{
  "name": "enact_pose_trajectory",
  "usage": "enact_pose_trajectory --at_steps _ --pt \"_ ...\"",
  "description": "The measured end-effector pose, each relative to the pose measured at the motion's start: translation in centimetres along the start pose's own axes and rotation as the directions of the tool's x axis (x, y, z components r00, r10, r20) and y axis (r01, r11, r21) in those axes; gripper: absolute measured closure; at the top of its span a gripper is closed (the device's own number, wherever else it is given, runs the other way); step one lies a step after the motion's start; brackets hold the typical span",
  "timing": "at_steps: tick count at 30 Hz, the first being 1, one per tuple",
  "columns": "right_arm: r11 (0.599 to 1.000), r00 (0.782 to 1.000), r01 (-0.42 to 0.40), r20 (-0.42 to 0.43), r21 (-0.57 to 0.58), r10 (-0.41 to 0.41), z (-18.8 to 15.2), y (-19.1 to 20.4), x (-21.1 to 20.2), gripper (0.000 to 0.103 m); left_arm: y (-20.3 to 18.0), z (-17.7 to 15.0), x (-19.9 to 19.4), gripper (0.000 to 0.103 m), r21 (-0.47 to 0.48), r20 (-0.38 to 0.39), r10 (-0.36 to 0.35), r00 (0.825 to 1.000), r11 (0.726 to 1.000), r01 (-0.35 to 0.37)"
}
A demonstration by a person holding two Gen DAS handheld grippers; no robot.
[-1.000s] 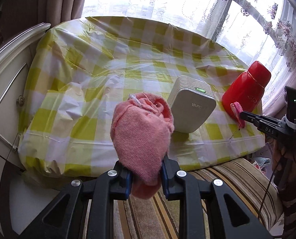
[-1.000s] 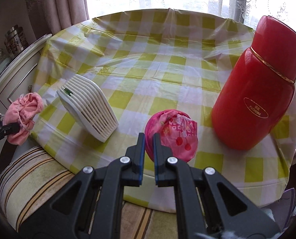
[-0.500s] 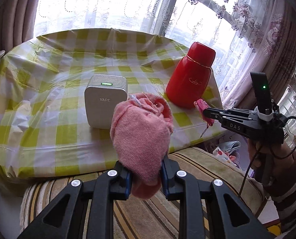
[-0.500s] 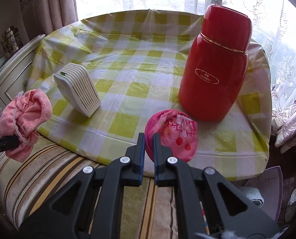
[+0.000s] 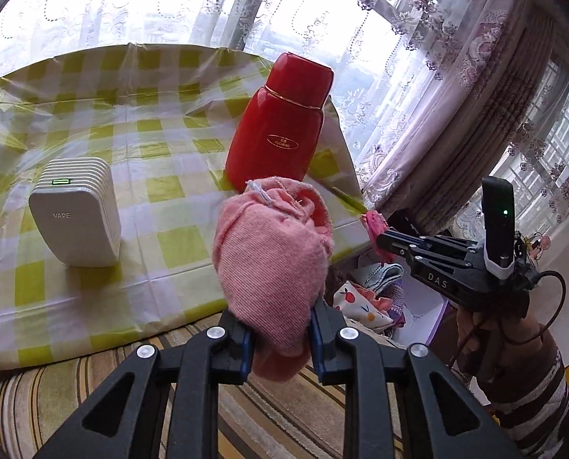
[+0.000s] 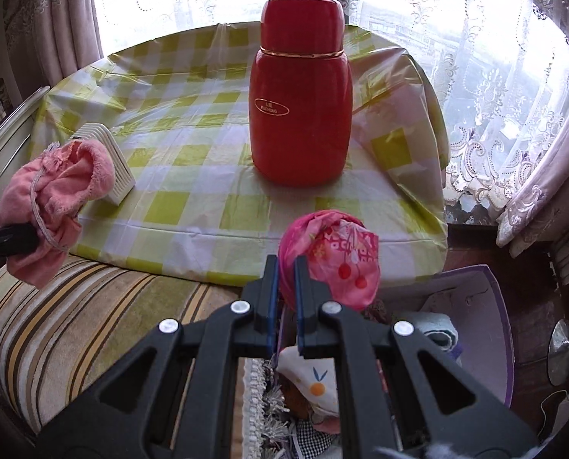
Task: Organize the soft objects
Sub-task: 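Carry the pink towel and pink pouch over the box and open both tools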
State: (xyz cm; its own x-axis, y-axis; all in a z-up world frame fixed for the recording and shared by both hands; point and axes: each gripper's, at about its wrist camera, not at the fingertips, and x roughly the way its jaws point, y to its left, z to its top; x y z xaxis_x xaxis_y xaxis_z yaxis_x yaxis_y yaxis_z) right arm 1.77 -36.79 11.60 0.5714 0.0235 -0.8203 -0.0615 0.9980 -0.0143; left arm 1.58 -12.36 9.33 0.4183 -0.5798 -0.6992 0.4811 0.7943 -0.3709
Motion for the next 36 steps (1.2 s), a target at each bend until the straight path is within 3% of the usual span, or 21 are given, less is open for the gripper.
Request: enact_pose_trajectory --at_steps 8,21,36 --pt "0.994 0.996 0.087 -0.035 0.061 -0.085 -2.0 -3.6 -0.7 0.093 -3.1 0.4 3.8 0.079 0.028 -0.073 -0.066 0.995 0.997 0.068" --pt "0.979 0.986 0.168 -0.037 0.117 -0.165 -2.8 -6.8 -2.1 0.093 -6.4 1.7 6.6 0.079 0.077 -0.115 -0.093 0.989 0.992 0.102" --pt "0.934 0.965 0.263 -0.084 0.243 -0.250 -5.6 -12.6 -3.6 0.093 -12.4 3.1 10.8 0.079 0.124 -0.177 -0.197 0.964 0.968 0.220"
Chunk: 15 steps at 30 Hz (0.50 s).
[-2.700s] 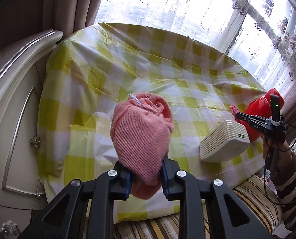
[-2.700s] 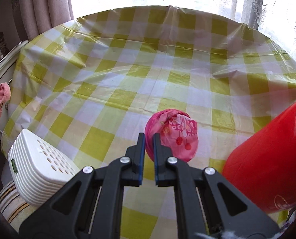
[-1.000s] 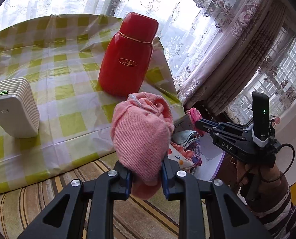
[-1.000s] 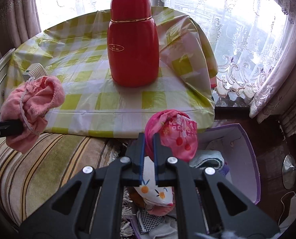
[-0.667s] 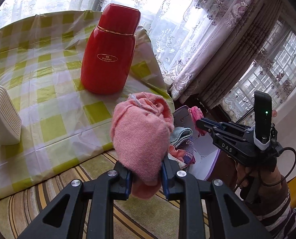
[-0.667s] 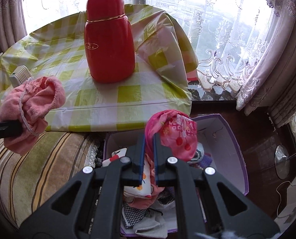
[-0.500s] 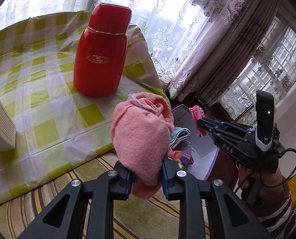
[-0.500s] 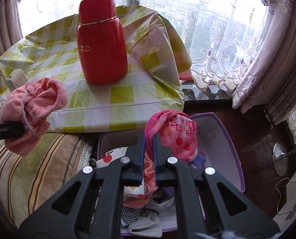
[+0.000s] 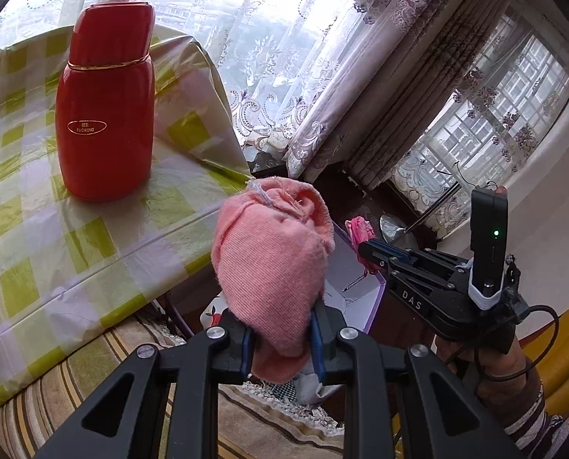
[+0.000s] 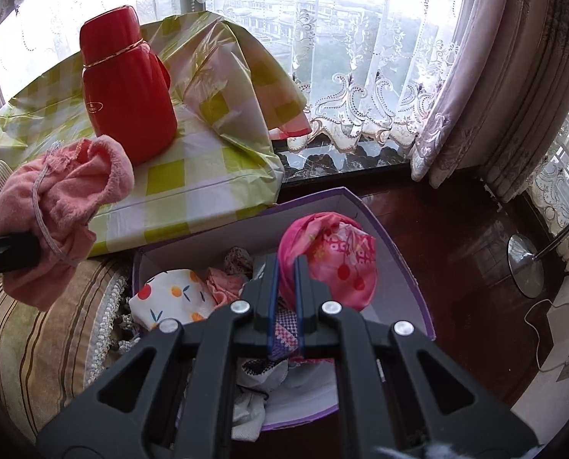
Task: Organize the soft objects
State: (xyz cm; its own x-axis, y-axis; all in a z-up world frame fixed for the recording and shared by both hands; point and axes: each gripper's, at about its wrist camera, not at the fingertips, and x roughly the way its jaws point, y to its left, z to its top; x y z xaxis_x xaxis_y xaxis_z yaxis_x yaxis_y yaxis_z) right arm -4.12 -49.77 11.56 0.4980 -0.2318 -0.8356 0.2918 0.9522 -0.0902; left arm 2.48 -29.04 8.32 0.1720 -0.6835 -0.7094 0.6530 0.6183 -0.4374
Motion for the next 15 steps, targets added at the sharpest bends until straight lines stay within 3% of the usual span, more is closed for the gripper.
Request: enact_pose_trajectory --at_steps 3,5,6,8,9,12,15 --pt "0.999 1.000 0.011 0.008 0.050 -0.012 -0.2 -1.1 0.1 0.093 -0.7 0.1 0.7 0.070 0.007 -0.002 -0.061 0.998 0.998 0.061" --pt "0.996 0.999 0.031 0.002 0.083 -0.032 -0.4 -1.6 0.4 0.089 -0.9 0.2 1.7 0.037 0.015 -0.028 -0.060 0.998 0.998 0.060" --pt "0.995 0.999 0.040 -0.004 0.094 -0.039 -0.5 -1.7 0.6 0.085 -0.7 0.1 2.1 0.035 0.015 -0.043 -0.050 0.998 0.999 0.051" --pt "0.994 1.000 0.029 -0.004 0.105 -0.029 -0.7 -1.4 0.9 0.057 -0.2 -0.6 2.0 0.035 0.007 -0.069 -0.034 0.997 0.999 0.035" --pt "0.994 1.000 0.007 0.007 0.106 -0.008 -0.9 -1.0 0.9 0.052 0.4 -0.8 1.4 0.035 0.002 -0.067 -0.014 0.998 1.000 0.015" --pt "0.993 0.994 -0.097 0.059 0.065 0.093 -0.9 1.4 0.5 0.047 2.2 -1.9 -1.6 0.035 0.028 -0.020 0.103 0.994 0.994 -0.103" --pt "0.981 0.978 -0.192 0.087 0.005 0.191 -0.8 4.7 0.8 0.046 4.9 -3.2 -4.2 0.035 0.006 -0.010 0.220 0.976 0.976 -0.220"
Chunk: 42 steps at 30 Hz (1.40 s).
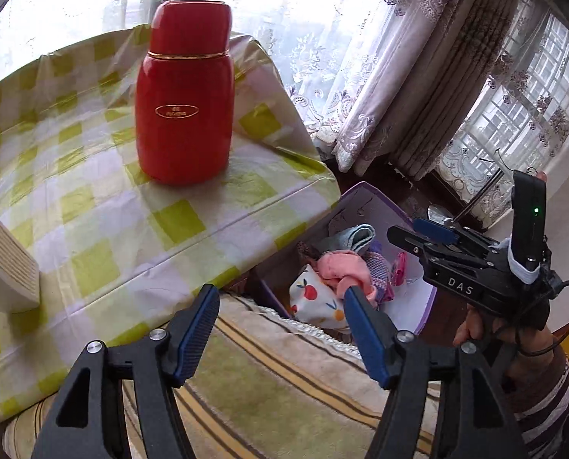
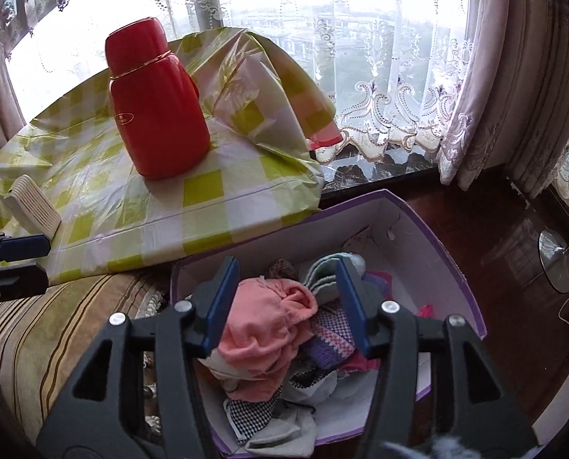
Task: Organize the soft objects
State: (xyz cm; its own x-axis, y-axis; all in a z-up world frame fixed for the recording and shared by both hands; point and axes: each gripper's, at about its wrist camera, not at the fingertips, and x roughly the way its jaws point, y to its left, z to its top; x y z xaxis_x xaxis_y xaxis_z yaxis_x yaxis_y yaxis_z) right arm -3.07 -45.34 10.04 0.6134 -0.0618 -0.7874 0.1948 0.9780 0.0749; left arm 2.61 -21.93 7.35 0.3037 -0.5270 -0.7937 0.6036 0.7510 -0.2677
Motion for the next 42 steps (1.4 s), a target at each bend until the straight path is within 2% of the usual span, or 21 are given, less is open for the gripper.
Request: enact_pose_trajectory --at_steps 3,7,9,10,12,16,20,22,24,27,29,31,33,36,39,42 --pt "0.995 0.995 -0.103 -0.007 -0.015 0.103 -0.1 2.7 1.2 0.046 2.2 -0.7 -0.9 0.035 -0.073 0.014 0.005 1.000 0.997 -0.004" --pt "0.978 0.979 -0.202 0.002 -0.055 0.202 -1.2 5.5 1.4 0.046 3.1 -1.7 -1.3 0.035 -0.126 0.049 0.012 0.999 0.992 -0.005" --pt "0.975 0.978 -0.205 0.028 -0.088 0.209 -2.0 6.2 1.0 0.046 3.0 -2.4 -1.1 0.035 -0.129 0.033 0.012 0.999 0.992 -0.008" --pt "0.975 0.976 -0.213 0.023 -0.060 0.215 -2.5 6.1 1.0 0.046 2.9 -2.5 -0.9 0.035 -0.122 0.020 0.022 1.000 0.992 -0.019" --pt "0.957 0.957 -0.289 -0.030 -0.023 0.288 -3.6 6.5 1.3 0.046 2.8 -2.5 -0.5 0.035 -0.109 -0.006 0.045 0.999 0.993 -0.045" --pt "0.939 0.942 -0.333 0.019 -0.090 0.336 -5.2 8.9 -0.7 0.046 3.0 -1.9 0.4 0.035 -0.092 -0.068 0.065 0.996 0.993 -0.071" --pt "0.910 0.910 -0.414 -0.016 -0.033 0.414 -5.9 9.3 0.0 0.046 3.1 -1.7 0.4 0.035 -0.086 -0.084 0.096 0.992 0.991 -0.103" --pt "0.912 0.914 -0.407 -0.013 -0.045 0.407 -6.3 9.4 0.3 0.046 3.3 -2.0 0.6 0.035 -0.106 -0.086 0.100 0.991 0.988 -0.109" --pt "0.922 0.923 -0.384 0.019 -0.049 0.385 -6.5 9.2 -0.2 0.046 3.2 -2.0 1.2 0.035 -0.117 -0.103 0.094 0.990 0.988 -0.106" --pt "0.948 0.945 -0.317 0.079 -0.023 0.318 -6.3 8.0 -1.2 0.046 1.9 -0.9 1.8 0.035 -0.082 -0.107 0.038 0.994 0.996 -0.047" --pt "0.972 0.970 -0.232 0.085 0.027 0.229 -5.6 6.9 -1.2 0.046 0.7 0.1 2.3 0.035 -0.061 -0.095 -0.006 0.995 0.998 0.000" --pt "0.986 0.985 -0.157 0.072 0.048 0.154 -4.9 5.7 -1.2 0.045 -0.5 0.9 2.9 0.035 -0.051 -0.087 -0.034 0.996 0.998 0.029" --pt "0.997 0.998 -0.043 0.057 0.056 0.040 -4.6 4.4 -1.4 0.043 -1.8 1.2 3.6 0.035 -0.029 -0.084 -0.043 0.996 0.999 0.041" --pt "0.990 0.996 0.082 -0.031 0.115 -0.079 -4.6 1.6 -1.4 0.038 -3.8 0.7 4.6 0.033 -0.009 -0.103 -0.029 0.994 1.000 0.028" --pt "0.973 0.982 0.148 -0.143 0.177 -0.124 -5.5 -0.6 -1.3 0.036 -5.8 -0.5 5.1 0.032 0.016 -0.113 -0.027 0.993 0.999 0.029" --pt "0.956 0.966 0.219 -0.182 0.198 -0.184 -6.4 -1.6 -2.3 0.036 -7.6 -1.7 4.9 0.032 0.076 -0.086 0.048 0.995 0.996 -0.041"
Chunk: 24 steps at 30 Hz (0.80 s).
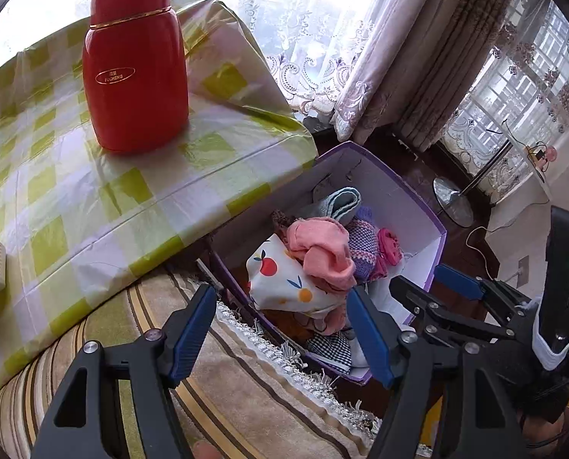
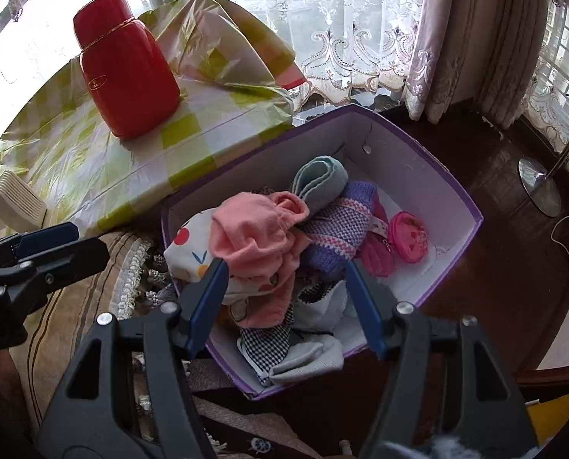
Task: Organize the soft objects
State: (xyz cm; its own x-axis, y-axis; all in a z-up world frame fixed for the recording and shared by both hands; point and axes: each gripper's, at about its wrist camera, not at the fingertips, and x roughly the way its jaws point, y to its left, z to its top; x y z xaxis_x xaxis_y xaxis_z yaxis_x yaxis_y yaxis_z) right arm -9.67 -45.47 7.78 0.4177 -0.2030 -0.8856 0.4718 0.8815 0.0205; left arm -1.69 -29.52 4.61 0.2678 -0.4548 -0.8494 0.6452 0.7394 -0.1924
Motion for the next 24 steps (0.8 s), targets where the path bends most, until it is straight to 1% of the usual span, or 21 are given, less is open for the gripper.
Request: enact_pose_trajectory --at_steps 2,4,6,8,9,10,12,18,24 --pt "0.999 0.999 0.038 0.001 0.004 -0.038 -0.4 -0.5 -0.6 0.036 -0.8 -0.7 0.0 0.030 0.041 0.004 0.023 1.000 0.999 -0.023" --pt "0.997 0.997 0.074 0.006 0.013 -0.074 -0.7 -1.1 -1.4 0.036 -0.9 -1.2 -0.2 0.028 0.050 0.015 0.010 1.000 0.999 -0.010" --pt "0.996 0.996 0.092 0.021 0.015 -0.092 -1.3 -1.5 -2.2 0.036 -1.1 -1.5 -0.5 0.021 0.064 0.036 0.026 0.999 0.998 -0.029" --pt "0.991 0.990 0.134 0.035 -0.002 -0.134 -1.9 -1.5 -2.8 0.036 -1.4 -1.8 -1.4 0.008 0.066 0.083 0.093 0.992 0.993 -0.099" --pt "0.990 0.989 0.144 0.041 -0.006 -0.143 -2.1 -1.5 -3.0 0.036 -1.4 -1.9 -1.8 0.007 0.063 0.104 0.105 0.989 0.992 -0.112" --pt "0.989 0.988 0.145 0.046 -0.004 -0.145 -2.3 -1.6 -3.1 0.036 -1.4 -2.0 -2.0 0.006 0.061 0.111 0.088 0.990 0.994 -0.095" --pt "0.989 0.987 0.150 0.053 0.002 -0.150 -2.5 -1.7 -3.2 0.036 -1.3 -2.1 -1.9 0.006 0.048 0.096 0.054 0.994 0.997 -0.058" --pt "0.992 0.990 0.127 0.066 -0.006 -0.127 -2.3 -1.1 -3.0 0.036 -2.0 -2.3 -1.2 0.006 0.058 0.078 0.022 0.997 0.998 -0.027" --pt "0.993 0.992 0.118 0.043 0.021 -0.119 -2.4 -1.7 -2.5 0.036 -2.3 -2.4 -0.8 0.006 0.076 0.056 -0.008 0.998 0.997 0.004"
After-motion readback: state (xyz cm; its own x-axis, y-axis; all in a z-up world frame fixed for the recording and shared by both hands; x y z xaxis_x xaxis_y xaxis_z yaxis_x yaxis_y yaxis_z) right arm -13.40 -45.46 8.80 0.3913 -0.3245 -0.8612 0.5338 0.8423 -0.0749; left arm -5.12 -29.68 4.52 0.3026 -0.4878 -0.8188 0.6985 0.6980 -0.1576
